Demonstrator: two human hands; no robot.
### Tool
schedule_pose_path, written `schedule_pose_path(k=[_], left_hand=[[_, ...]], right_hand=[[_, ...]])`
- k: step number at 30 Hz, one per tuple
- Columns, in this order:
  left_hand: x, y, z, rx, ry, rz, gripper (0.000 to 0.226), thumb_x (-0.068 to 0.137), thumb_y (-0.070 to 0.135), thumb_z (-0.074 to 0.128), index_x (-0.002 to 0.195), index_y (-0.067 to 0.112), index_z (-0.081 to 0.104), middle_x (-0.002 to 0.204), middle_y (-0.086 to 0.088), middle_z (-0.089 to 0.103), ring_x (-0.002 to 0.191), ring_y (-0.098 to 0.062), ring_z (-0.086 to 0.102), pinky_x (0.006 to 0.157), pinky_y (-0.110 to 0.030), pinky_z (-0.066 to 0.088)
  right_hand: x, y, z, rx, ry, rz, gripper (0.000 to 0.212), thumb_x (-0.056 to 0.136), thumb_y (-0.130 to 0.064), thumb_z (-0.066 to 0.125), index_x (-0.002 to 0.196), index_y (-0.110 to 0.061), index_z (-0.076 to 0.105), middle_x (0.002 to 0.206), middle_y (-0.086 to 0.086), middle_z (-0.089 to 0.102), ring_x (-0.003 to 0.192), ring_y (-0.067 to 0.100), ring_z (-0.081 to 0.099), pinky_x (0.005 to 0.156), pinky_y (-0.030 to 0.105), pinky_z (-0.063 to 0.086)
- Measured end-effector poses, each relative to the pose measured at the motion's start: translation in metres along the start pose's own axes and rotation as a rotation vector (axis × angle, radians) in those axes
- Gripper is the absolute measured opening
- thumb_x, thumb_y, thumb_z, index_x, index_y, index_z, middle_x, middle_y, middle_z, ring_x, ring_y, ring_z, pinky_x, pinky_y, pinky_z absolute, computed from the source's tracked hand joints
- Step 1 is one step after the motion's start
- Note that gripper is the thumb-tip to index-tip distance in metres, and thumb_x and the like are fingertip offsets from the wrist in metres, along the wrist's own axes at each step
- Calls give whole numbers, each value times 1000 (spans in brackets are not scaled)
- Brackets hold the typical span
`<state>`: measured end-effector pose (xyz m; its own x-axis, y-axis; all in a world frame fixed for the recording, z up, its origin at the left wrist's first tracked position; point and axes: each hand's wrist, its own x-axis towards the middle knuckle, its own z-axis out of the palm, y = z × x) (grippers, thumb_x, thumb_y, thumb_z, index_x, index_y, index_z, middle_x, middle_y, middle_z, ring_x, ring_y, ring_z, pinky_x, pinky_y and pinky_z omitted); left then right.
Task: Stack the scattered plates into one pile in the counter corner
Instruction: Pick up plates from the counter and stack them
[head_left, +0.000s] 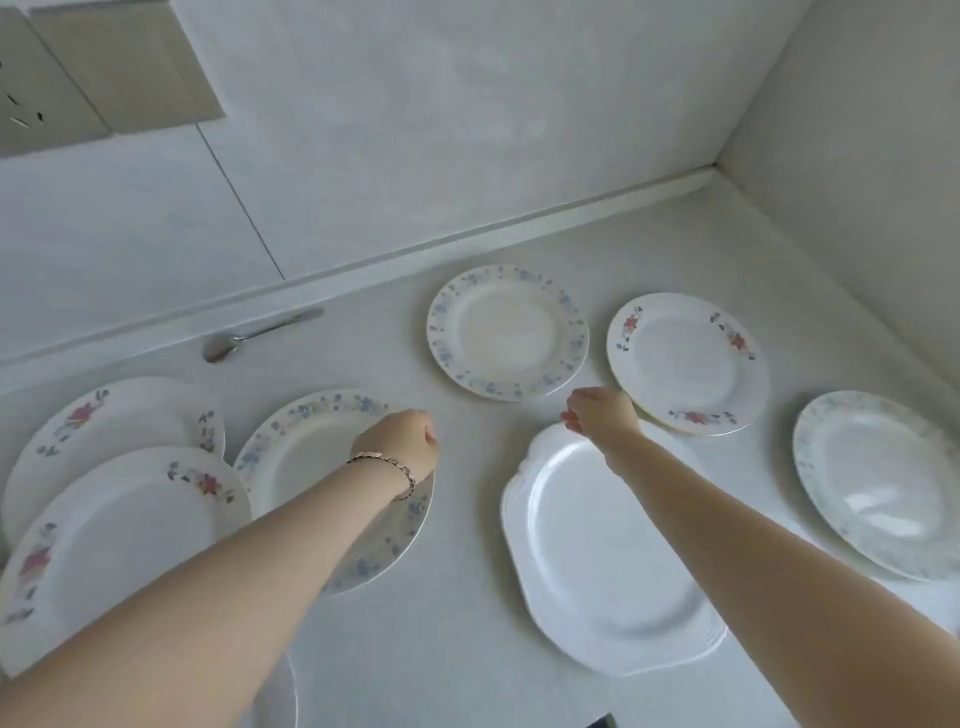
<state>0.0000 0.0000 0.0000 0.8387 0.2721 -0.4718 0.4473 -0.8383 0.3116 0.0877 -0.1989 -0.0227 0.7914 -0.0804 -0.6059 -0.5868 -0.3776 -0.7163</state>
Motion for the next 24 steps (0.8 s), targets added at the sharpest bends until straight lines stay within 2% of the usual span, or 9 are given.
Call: schedule_pose_path(k=[2,4,5,8,12,14,16,19,24], left_hand=[[10,4,-2,-26,11,-48,26,88,10,39,93,23,61,111,-3,67,101,-26,62,82,-30,46],[19,6,-2,-31,28,-78,24,87,10,39,84,26,57,110,-3,68,101,-26,62,81,-29,46],[23,7,-3,-34,31,-83,23,86,9,39,82,26,54,109,-3,67,101,-26,62,80,-29,45],[33,7,-4,-33,40,-110,21,87,9,39,80,25,51,109,-2,67,101,-26,61,81,-30,47],[37,5,-2,-11,44,-125,20,89,11,38,81,26,49,108,-3,68,100,-26,61,79,-29,46],[34,2,0,-4,43,-128,20,89,11,38,81,25,49,107,-2,68,92,-25,59,75,-29,44],[28,-1,0,-3,37,-128,20,88,11,37,81,25,50,100,-1,66,82,-22,53,70,-26,41],[16,-5,2,-13,25,-110,21,88,10,38,81,24,51,87,2,59,81,-22,53,68,-26,39],[-16,-10,9,-48,27,-83,22,87,10,40,82,26,55,107,-1,67,95,-25,60,76,-27,43]], right_hand=[[22,-14,-2,-112,93,-47,28,87,-14,52,114,-9,58,93,13,61,83,27,58,82,37,51],[42,-27,-2,-143,128,14,29,86,-21,54,113,-11,53,92,12,57,82,27,55,62,29,48],[54,-30,-1,-131,128,50,31,85,-20,55,111,-4,55,88,12,57,79,27,55,59,29,47],[67,-35,4,155,-12,254,30,85,-10,59,111,5,56,86,17,63,87,33,65,81,38,56],[70,-35,12,376,-32,251,37,88,2,56,125,3,50,112,22,58,110,39,59,81,41,54],[66,-33,9,435,-43,211,35,89,4,53,124,3,52,108,21,61,101,37,62,79,40,52],[57,-32,1,471,-51,166,32,89,6,53,120,5,55,89,15,63,81,30,63,75,37,53],[26,-20,-24,504,-41,119,26,88,6,54,114,2,59,80,10,63,74,24,63,63,30,58],[-40,39,-85,524,-13,56,24,87,1,57,109,-6,63,70,3,74,61,16,70,52,20,58]])
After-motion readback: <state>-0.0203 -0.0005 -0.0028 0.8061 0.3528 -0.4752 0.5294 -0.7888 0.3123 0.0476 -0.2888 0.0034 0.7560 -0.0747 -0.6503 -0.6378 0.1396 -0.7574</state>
